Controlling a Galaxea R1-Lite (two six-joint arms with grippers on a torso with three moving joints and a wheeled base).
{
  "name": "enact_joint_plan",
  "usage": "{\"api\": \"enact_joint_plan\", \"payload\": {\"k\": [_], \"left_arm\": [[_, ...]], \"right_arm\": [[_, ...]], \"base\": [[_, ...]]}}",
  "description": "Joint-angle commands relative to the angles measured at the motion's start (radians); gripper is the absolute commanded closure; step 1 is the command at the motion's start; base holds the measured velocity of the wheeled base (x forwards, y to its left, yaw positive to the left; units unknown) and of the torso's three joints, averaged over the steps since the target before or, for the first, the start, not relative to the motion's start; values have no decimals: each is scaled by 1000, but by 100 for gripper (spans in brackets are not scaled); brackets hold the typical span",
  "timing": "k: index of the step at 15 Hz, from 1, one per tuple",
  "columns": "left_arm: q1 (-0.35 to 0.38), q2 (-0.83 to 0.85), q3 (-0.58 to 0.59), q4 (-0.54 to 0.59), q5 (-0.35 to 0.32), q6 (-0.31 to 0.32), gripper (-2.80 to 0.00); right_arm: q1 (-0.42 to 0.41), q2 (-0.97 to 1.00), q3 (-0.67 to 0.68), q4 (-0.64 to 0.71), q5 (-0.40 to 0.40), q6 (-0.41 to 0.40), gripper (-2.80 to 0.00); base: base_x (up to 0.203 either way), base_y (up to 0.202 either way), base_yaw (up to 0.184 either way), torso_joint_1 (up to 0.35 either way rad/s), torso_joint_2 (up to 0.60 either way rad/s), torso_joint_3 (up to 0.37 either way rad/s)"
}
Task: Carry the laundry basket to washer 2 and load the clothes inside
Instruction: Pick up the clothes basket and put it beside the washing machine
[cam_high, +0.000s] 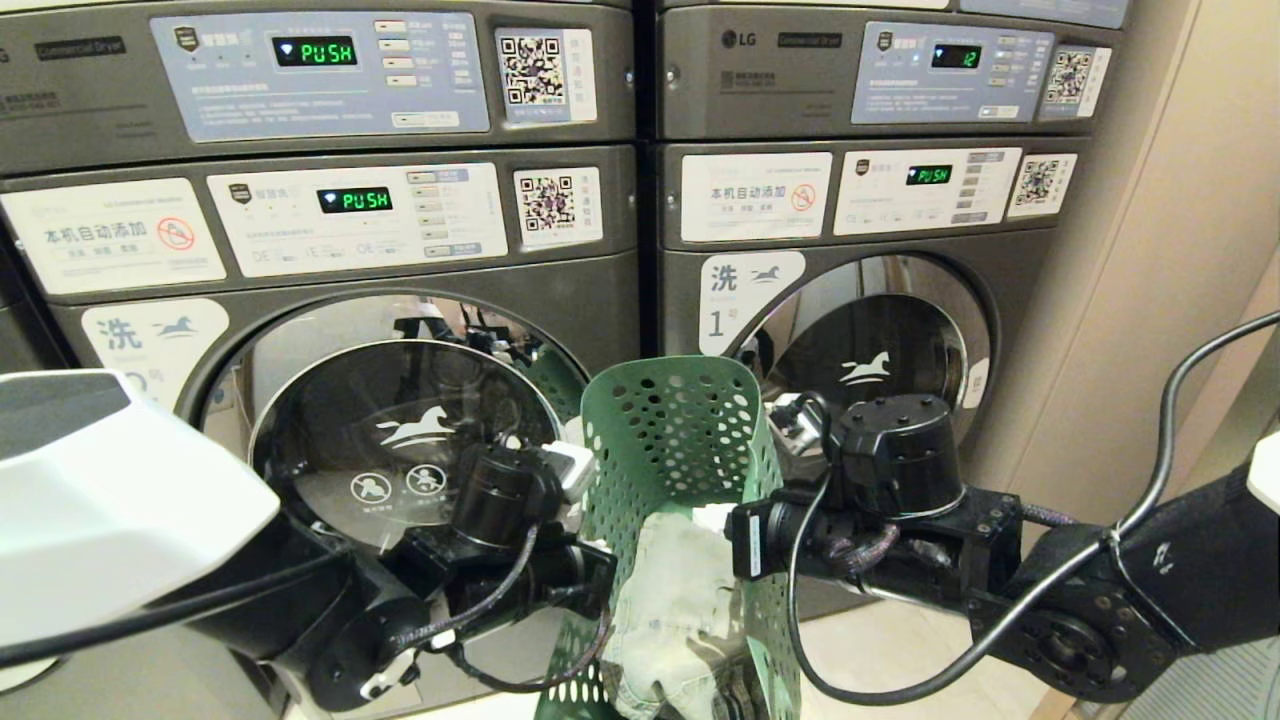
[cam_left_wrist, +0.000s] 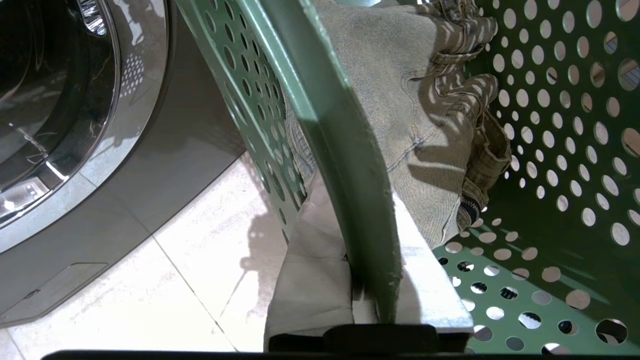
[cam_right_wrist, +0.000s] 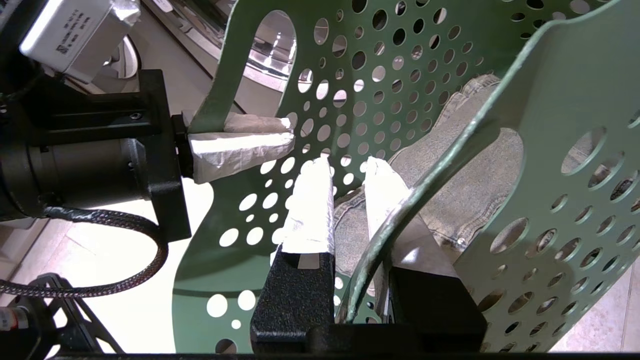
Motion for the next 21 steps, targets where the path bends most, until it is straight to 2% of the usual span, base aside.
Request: {"api": "enact_joint_plan", "payload": {"k": [1, 13, 16, 18, 21], "left_arm": [[0, 2, 1, -4, 1, -2, 0], [-7, 6, -3, -4, -19, 1, 0], [-23, 20, -14, -4, -19, 1, 0], [-40, 32, -32, -4, -19, 1, 0], [-94, 47, -35, -2, -19, -1, 0]], "right_arm": [[-1, 2, 3, -6, -2, 2, 0], [-1, 1, 19, -4, -24, -17, 0], [-2, 0, 50, -6, -86, -21, 0], [-7, -3, 67, -4, -94, -23, 0], [-16, -6, 100, -6, -131, -33, 0]], "base": [[0, 0, 0, 0, 0, 0], [0, 0, 0, 0, 0, -3], [0, 0, 0, 3, 2, -140], [0, 0, 0, 2, 4, -187], [0, 0, 0, 3, -2, -199]]}}
